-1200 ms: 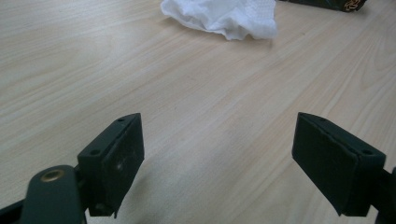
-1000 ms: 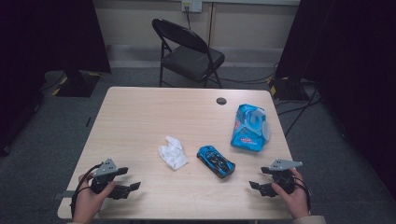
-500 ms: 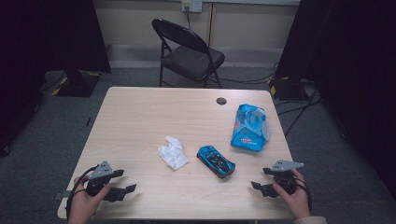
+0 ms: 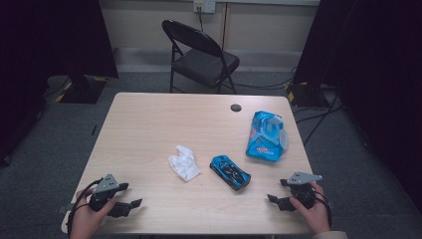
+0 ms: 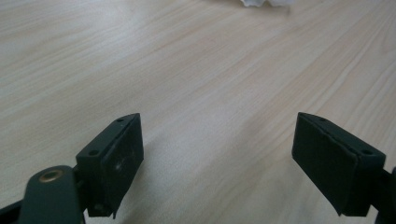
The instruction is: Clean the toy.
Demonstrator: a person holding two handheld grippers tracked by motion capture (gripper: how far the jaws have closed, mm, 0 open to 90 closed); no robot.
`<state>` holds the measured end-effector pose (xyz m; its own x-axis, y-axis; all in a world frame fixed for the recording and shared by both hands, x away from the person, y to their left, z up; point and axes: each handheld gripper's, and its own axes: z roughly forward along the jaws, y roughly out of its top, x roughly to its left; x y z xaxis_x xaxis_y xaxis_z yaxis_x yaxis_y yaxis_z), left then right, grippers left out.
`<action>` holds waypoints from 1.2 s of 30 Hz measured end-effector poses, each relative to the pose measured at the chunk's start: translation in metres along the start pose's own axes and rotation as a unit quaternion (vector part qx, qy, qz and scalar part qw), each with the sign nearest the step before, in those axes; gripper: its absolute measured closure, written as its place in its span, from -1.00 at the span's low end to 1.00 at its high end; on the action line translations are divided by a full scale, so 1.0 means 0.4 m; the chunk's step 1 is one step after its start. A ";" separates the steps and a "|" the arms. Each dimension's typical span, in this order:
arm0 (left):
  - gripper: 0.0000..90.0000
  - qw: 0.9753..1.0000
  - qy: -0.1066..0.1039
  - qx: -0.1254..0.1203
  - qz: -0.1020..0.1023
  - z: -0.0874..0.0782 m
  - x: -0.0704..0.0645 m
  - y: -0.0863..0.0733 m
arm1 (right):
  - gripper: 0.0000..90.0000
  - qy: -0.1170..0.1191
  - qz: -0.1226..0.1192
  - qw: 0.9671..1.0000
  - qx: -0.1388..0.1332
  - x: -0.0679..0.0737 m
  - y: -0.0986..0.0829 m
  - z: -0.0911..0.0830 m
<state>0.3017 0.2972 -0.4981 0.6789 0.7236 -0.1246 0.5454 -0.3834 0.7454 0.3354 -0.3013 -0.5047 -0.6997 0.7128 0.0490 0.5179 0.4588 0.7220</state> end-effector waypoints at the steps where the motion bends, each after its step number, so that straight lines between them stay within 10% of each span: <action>1: -0.64 1.000 0.002 0.001 0.001 0.000 0.001 -0.002 | -0.60 -0.001 -0.002 1.000 -0.001 0.000 -0.001 0.000; 36: -0.70 0.998 0.018 0.019 0.061 0.005 -0.002 -0.021 | -0.67 -0.007 -0.022 1.000 -0.007 0.001 -0.006 0.005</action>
<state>0.2976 0.2986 -0.5055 0.7244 0.6893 -0.0104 0.4783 -0.4916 0.7277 0.3349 -0.3012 -0.5080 -0.7145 0.6996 0.0064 0.4796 0.4832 0.7325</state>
